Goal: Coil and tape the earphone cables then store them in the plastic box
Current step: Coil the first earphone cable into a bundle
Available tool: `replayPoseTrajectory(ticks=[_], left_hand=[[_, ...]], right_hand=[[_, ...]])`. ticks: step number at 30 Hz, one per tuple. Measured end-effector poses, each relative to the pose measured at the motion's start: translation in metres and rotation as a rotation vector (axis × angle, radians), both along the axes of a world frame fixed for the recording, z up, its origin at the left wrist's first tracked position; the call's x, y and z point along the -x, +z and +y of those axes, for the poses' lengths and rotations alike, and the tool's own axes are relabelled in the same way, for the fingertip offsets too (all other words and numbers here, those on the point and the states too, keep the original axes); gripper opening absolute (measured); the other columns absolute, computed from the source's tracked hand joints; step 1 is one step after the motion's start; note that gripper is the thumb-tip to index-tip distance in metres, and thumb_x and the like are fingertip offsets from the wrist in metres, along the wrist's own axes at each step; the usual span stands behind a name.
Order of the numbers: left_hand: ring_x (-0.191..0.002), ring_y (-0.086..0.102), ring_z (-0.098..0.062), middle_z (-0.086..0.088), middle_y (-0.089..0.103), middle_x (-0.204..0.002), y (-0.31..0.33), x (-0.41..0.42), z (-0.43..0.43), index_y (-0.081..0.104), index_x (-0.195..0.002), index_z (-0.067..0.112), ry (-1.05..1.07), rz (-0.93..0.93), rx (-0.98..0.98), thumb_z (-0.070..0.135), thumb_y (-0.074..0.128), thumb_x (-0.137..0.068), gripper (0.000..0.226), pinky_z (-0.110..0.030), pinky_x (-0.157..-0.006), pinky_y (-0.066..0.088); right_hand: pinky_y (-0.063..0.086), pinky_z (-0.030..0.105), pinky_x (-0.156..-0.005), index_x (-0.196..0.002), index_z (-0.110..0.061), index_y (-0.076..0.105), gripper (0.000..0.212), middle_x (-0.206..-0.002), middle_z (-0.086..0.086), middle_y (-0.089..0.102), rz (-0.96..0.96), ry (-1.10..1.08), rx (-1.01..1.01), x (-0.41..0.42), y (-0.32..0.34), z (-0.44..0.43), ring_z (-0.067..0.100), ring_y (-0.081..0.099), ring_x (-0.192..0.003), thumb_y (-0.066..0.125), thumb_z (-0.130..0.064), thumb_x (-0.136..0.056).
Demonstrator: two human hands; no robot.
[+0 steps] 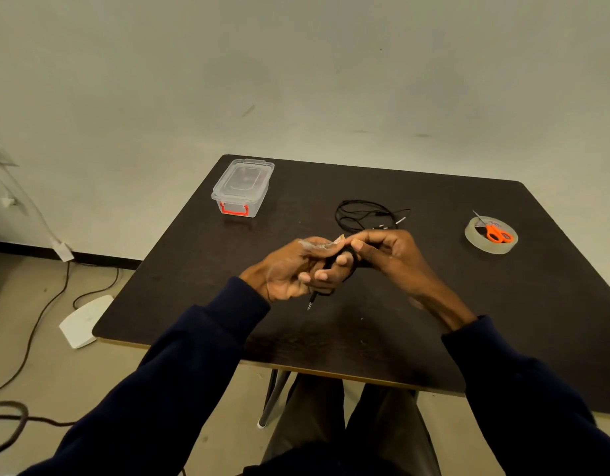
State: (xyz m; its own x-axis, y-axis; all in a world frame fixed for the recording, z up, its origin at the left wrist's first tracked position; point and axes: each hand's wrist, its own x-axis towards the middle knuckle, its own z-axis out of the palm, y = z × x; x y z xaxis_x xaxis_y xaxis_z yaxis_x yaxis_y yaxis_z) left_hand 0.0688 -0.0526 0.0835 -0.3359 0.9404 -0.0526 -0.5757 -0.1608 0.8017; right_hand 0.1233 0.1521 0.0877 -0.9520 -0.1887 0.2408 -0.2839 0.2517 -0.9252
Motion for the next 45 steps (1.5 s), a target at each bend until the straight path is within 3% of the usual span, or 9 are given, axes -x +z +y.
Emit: replayPoseTrajectory(ticks=[2,5,9,16,23,28,33,38,45], left_hand=[[-0.040,0.028,-0.003,-0.001,0.052,-0.060,0.002,-0.001,0.001,0.050,-0.085,0.009,-0.010,-0.033,-0.042,0.025,0.022,-0.112,0.042,-0.013,-0.039,0.030],[-0.039,0.037,-0.002,0.000,0.051,-0.058,0.000,-0.003,0.000,0.052,-0.080,0.011,0.021,-0.035,-0.054,0.028,0.025,-0.110,0.044,-0.014,-0.040,0.028],[-0.050,0.052,-0.008,-0.006,0.057,-0.066,-0.003,-0.006,-0.001,0.055,-0.076,0.012,0.092,0.005,-0.002,0.029,0.027,-0.111,0.047,-0.015,-0.044,0.032],[-0.048,0.058,-0.011,-0.006,0.059,-0.064,0.004,-0.014,-0.001,0.056,-0.074,0.013,0.244,0.157,0.085,0.029,0.040,-0.109,0.042,-0.014,-0.042,0.044],[-0.049,0.060,-0.015,-0.010,0.064,-0.066,-0.005,-0.019,0.006,0.065,-0.073,0.010,0.478,0.307,0.155,0.029,0.048,-0.109,0.044,-0.017,-0.044,0.045],[-0.048,0.057,-0.015,-0.014,0.067,-0.068,-0.015,-0.027,0.013,0.069,-0.073,0.007,0.680,0.468,0.214,0.028,0.055,-0.107,0.042,-0.018,-0.043,0.040],[-0.047,0.053,-0.011,-0.011,0.071,-0.069,-0.016,-0.036,0.025,0.070,-0.080,-0.003,0.875,0.596,0.299,0.029,0.057,-0.106,0.043,-0.016,-0.043,0.038],[-0.055,0.061,-0.010,-0.010,0.074,-0.071,-0.011,-0.036,0.030,0.077,-0.083,0.004,0.973,0.639,0.379,0.027,0.064,-0.102,0.033,-0.018,-0.051,0.046],[-0.064,0.059,-0.005,0.004,0.066,-0.071,-0.017,-0.031,0.028,0.074,-0.085,0.009,0.801,0.626,0.433,0.024,0.055,-0.107,0.032,-0.017,-0.059,0.047]], right_hand=[[0.062,0.040,-0.084,-0.116,0.004,0.072,0.029,-0.108,0.036,0.066,-0.124,0.033,0.218,-0.007,-0.008,-0.004,0.036,0.068,-0.090,0.058,-0.016,-0.100],[0.060,0.033,-0.070,-0.115,0.007,0.070,0.039,-0.097,0.024,0.062,-0.204,0.018,0.359,-0.012,-0.017,-0.011,0.019,0.059,-0.077,0.066,-0.025,-0.094],[0.057,0.029,-0.061,-0.093,-0.015,0.081,0.020,-0.077,0.007,0.066,-0.145,-0.093,0.245,-0.012,-0.012,-0.013,0.014,0.059,-0.067,0.075,-0.032,-0.084],[0.055,0.027,-0.059,-0.099,-0.009,0.077,0.027,-0.090,0.020,0.074,-0.032,-0.034,0.012,-0.011,0.000,-0.007,0.019,0.062,-0.067,0.075,-0.033,-0.086],[0.049,0.027,-0.068,-0.095,-0.009,0.074,0.006,-0.086,0.004,0.068,0.139,-0.108,-0.227,-0.006,0.000,-0.007,0.008,0.063,-0.075,0.070,-0.014,-0.096],[0.051,0.044,-0.072,-0.096,-0.007,0.075,0.009,-0.087,0.004,0.067,0.259,-0.161,-0.380,-0.005,-0.010,-0.009,0.021,0.064,-0.081,0.068,-0.012,-0.098],[0.042,0.023,-0.068,-0.099,-0.007,0.075,0.011,-0.086,0.001,0.062,0.333,-0.181,-0.450,-0.003,-0.014,-0.009,0.013,0.058,-0.077,0.064,-0.010,-0.100],[0.038,0.014,-0.067,-0.098,-0.010,0.074,0.013,-0.085,-0.002,0.060,0.345,-0.184,-0.472,-0.004,-0.013,-0.003,0.011,0.056,-0.076,0.062,-0.014,-0.102],[0.044,0.026,-0.069,-0.100,-0.013,0.075,0.009,-0.088,-0.003,0.063,0.273,-0.193,-0.459,-0.008,-0.019,0.009,0.014,0.060,-0.081,0.067,-0.018,-0.098]])
